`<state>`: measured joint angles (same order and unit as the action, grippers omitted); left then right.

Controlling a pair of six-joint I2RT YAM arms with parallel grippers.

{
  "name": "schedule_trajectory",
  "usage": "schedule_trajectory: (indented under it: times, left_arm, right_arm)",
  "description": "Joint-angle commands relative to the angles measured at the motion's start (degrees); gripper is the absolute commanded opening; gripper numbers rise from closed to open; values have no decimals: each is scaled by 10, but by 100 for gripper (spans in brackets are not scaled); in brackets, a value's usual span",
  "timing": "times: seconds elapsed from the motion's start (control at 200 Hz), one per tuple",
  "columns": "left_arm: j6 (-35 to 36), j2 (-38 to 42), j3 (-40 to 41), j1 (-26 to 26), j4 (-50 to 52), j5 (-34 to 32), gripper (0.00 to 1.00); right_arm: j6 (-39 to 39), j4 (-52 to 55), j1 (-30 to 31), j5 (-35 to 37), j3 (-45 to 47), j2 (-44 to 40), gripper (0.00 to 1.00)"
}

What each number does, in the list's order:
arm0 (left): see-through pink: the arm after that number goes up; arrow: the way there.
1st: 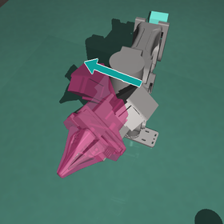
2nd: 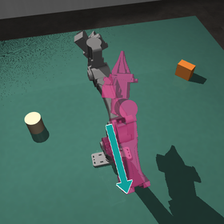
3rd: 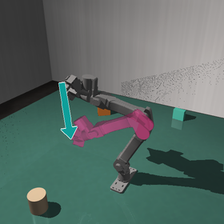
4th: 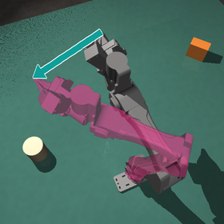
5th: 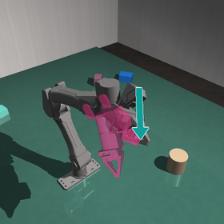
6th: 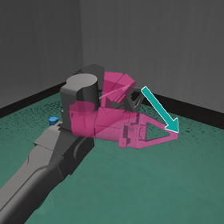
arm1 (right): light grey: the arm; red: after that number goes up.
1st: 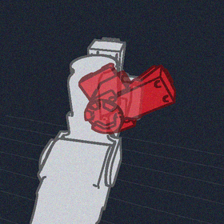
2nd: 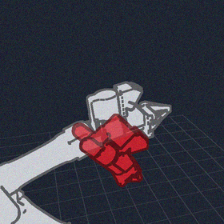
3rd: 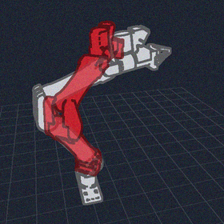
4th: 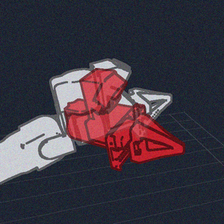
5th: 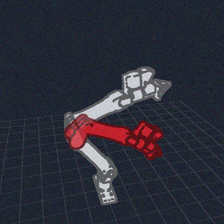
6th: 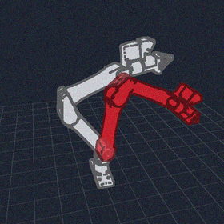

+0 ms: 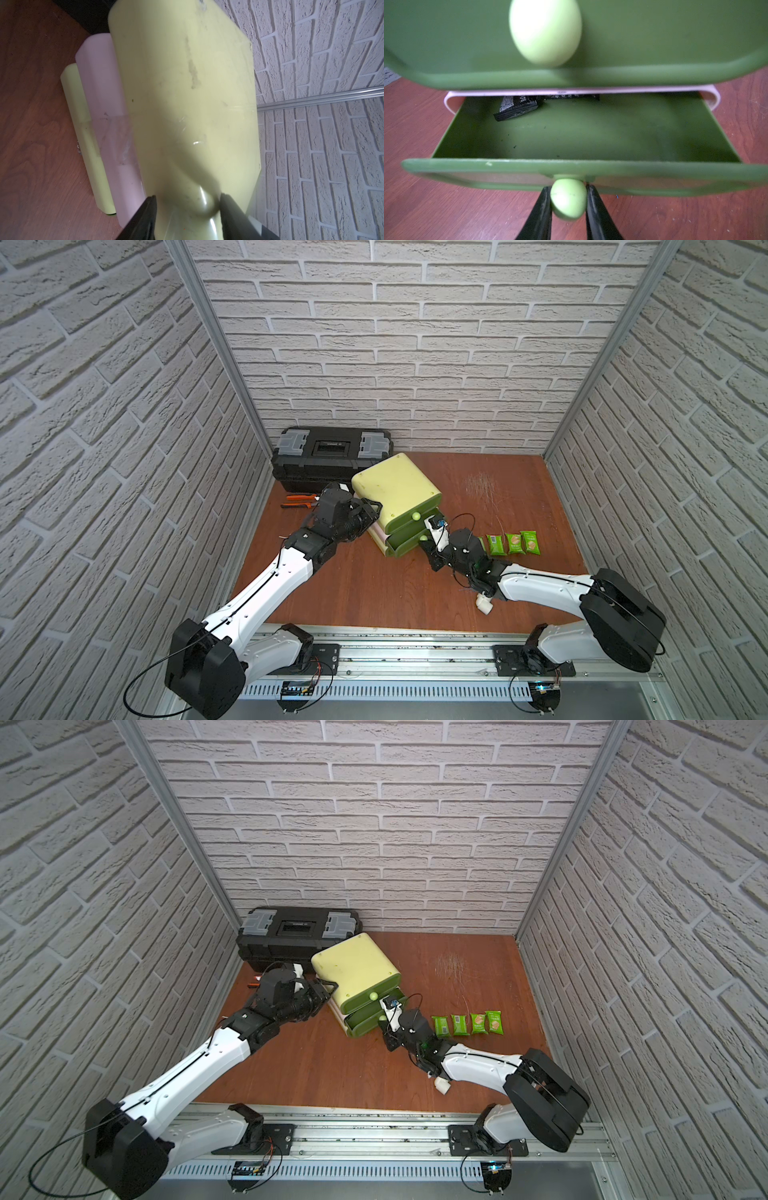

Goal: Take the cookies out of the drawer
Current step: Open the drawer in the storage box.

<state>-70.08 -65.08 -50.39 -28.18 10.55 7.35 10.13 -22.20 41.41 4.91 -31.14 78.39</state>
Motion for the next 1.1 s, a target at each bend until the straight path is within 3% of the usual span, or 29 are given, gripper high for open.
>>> schedule_trajectory:
  times: [0.0,0.625,1.095]
  left_arm:
    - [9,5,11,3,22,-8,54]
    - [9,-3,6,3,19,-8,53]
    - [9,-5,4,3,18,-7,53]
  right_arm:
    - [12,21,5,8,25,-42,15]
    - [48,179,20,27,117,-258,15]
    - [74,221,50,36,126,-295,15]
